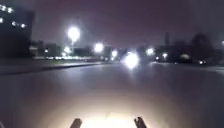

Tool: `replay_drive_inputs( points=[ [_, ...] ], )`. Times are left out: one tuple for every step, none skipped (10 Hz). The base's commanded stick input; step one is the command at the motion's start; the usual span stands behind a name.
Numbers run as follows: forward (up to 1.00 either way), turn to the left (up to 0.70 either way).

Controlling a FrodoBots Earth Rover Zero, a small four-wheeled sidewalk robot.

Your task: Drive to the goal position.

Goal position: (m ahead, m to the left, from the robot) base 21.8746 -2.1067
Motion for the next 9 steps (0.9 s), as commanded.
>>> replay_drive_inputs(
  points=[
    [1.00,-0.24],
    [1.00,0.00],
    [1.00,0.00],
    [1.00,0.00],
    [1.00,0.00],
    [1.00,0.00],
    [1.00,0.00],
    [1.00,0.00],
    [1.00,0.00]
  ],
)
